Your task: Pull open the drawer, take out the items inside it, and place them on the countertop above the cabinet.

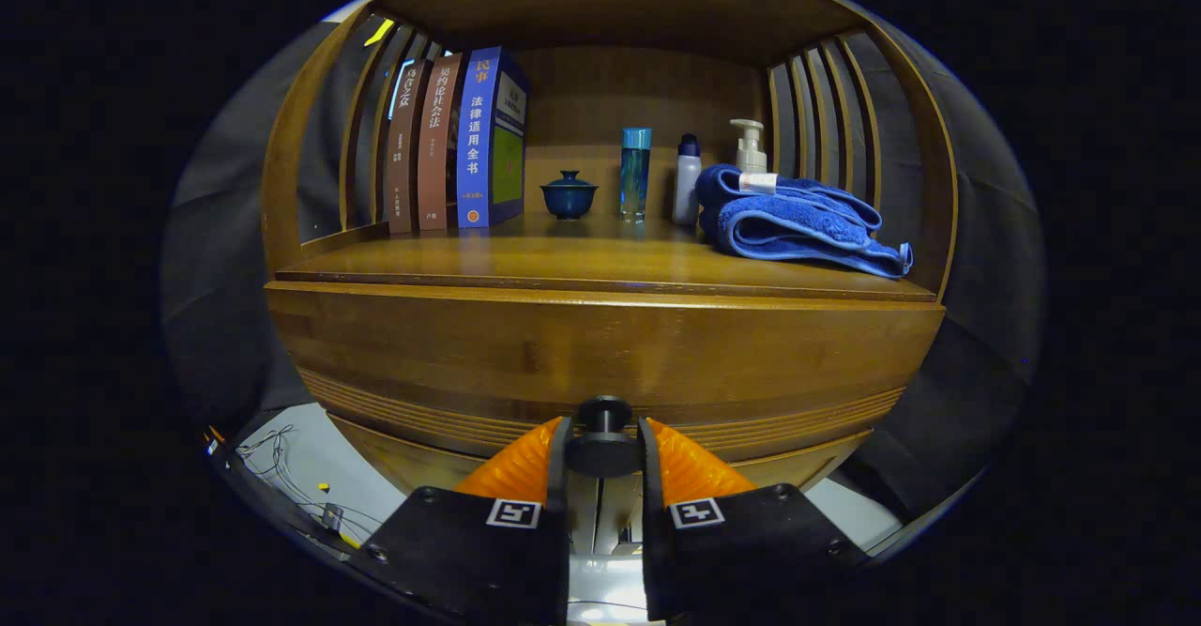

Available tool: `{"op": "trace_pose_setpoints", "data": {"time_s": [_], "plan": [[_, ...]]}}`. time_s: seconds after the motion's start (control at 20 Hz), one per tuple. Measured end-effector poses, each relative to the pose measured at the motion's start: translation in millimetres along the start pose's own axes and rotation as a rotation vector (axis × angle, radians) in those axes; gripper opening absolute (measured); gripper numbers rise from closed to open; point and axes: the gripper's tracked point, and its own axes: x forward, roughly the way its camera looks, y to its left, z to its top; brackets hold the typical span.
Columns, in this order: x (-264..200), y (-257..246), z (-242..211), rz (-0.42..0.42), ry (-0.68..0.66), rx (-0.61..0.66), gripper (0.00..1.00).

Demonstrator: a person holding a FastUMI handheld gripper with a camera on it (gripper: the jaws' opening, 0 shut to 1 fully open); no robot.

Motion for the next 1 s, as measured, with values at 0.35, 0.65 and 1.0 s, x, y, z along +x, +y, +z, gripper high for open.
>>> {"op": "trace_pose_setpoints", "data": {"time_s": [0.35,0.65,1.0], "plan": [[-45,-1,-14,0.002,0.003,0.008,0.35],[-99,0,-31,0.0,0.012,0.017,0.35],[-144,0,-54,-0.005,0.018,0.024,0.35]]}}
